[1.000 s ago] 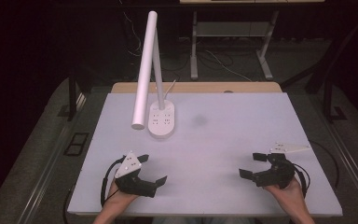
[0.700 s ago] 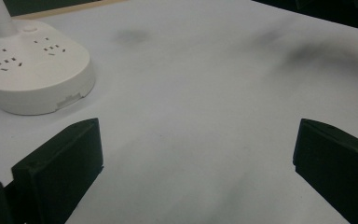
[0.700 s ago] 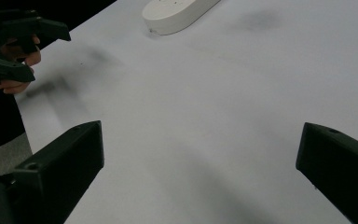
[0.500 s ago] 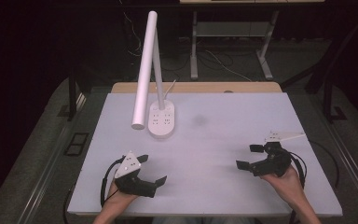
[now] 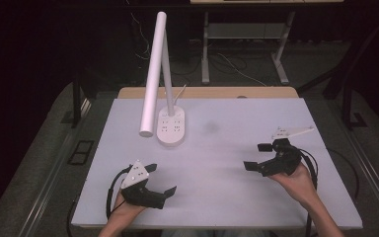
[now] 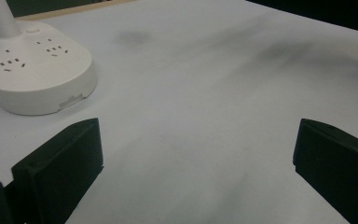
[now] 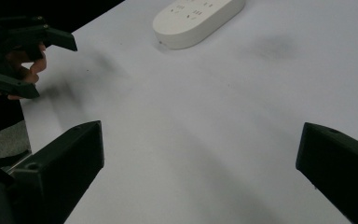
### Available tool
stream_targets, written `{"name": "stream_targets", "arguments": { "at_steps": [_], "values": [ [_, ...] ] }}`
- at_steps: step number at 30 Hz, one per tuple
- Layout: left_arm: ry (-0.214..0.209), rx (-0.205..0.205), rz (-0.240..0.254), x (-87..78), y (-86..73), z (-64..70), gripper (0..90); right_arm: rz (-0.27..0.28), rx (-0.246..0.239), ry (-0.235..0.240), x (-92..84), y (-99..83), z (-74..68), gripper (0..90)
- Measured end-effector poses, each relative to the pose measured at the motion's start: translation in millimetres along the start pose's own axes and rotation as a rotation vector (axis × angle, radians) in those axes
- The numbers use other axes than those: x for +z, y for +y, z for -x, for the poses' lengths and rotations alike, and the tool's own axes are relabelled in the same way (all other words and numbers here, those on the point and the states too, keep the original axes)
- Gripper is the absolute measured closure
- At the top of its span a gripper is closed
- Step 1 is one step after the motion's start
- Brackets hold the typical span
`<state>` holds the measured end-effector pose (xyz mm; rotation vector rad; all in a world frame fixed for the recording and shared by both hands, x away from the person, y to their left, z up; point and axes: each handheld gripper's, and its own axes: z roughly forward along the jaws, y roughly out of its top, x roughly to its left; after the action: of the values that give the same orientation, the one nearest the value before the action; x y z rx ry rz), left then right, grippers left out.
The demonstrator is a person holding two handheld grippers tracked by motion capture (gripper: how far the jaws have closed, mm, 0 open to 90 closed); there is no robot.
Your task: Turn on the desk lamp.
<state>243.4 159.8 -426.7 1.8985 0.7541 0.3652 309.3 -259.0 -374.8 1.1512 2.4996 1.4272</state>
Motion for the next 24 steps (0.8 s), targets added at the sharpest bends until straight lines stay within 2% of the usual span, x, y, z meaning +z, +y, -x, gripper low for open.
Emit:
{"name": "stream_targets", "arguments": {
  "at_steps": [15, 24],
  "values": [
    [-0.002, 0.003, -0.002, -0.1, 0.1, -0.5, 0.5, -0.017, -0.05, -0.011, 16.7, 32.9, -2.3, 0.2],
    [-0.002, 0.006, -0.001, -0.6, 0.2, 0.1, 0.4, -0.021, -0.06, -0.007, 26.2, 51.1, -2.5, 0.2]
  ]
}}
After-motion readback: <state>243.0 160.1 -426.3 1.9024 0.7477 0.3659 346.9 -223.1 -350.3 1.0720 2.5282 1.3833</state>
